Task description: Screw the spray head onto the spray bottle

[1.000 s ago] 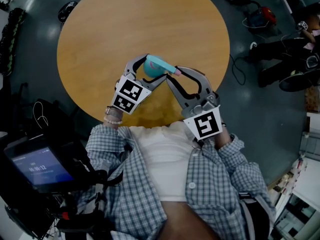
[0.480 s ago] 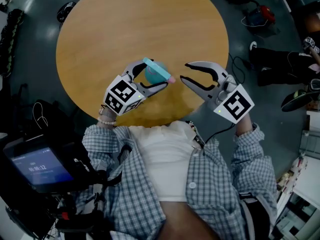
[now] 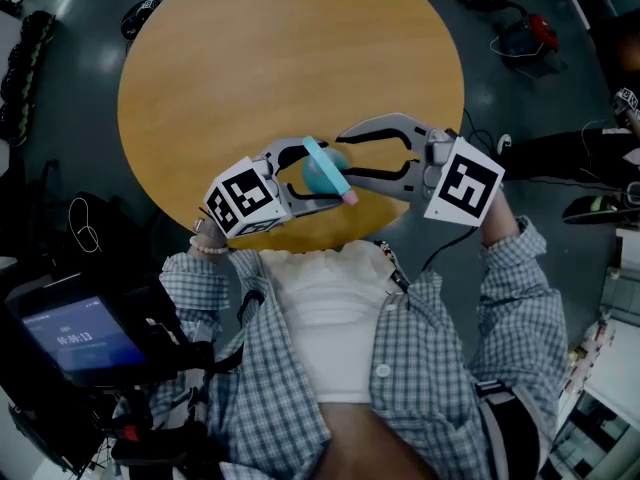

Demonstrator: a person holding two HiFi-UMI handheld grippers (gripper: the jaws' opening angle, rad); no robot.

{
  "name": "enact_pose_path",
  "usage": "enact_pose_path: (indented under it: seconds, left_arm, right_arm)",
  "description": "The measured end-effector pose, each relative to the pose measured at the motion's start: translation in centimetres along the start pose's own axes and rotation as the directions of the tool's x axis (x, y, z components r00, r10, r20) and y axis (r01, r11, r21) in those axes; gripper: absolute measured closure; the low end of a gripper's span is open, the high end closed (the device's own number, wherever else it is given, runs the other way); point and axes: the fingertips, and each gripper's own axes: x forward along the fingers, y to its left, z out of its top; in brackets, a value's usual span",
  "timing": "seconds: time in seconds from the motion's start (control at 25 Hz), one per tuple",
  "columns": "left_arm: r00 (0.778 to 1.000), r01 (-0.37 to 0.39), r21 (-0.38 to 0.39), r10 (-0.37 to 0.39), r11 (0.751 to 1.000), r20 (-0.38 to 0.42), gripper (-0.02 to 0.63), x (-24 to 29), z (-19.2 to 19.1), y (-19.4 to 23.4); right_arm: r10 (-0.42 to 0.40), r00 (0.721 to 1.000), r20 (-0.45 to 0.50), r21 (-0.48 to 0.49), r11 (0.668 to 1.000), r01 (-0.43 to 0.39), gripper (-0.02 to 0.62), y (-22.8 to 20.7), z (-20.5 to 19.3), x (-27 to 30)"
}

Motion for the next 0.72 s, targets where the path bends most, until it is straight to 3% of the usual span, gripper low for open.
enact_pose_path:
  seconds: [0.24, 0.48, 0.6, 0.72]
  left_arm:
    - [0.996, 0.079, 0.013, -0.078, 0.997, -0.044, 0.212, 0.2, -1.2, -2.0]
    - [0.987, 0.141, 0.015, -0.140, 0.990, -0.081, 0.212, 0.6, -1.4, -3.2]
    - [0.988, 0.115, 0.039, -0.111, 0.993, -0.106, 0.212, 0.7, -1.8, -2.8]
    - [0.991, 0.038, 0.068, -0.030, 0.997, -0.128, 0.212, 0.7, -2.2, -1.7]
  right_arm:
    - [0.129, 0.991, -0.036, -0.070, 0.989, -0.131, 0.466, 2.4, 0.7, 1.4]
    - [0.199, 0.980, -0.024, -0.050, 0.979, -0.200, 0.466, 3.3, 0.8, 1.5]
    - [0.202, 0.978, -0.048, -0.028, 0.979, -0.204, 0.469, 3.4, 0.4, 1.6]
    - [0.136, 0.988, -0.077, 0.023, 0.991, -0.135, 0.471, 2.9, -0.1, 1.8]
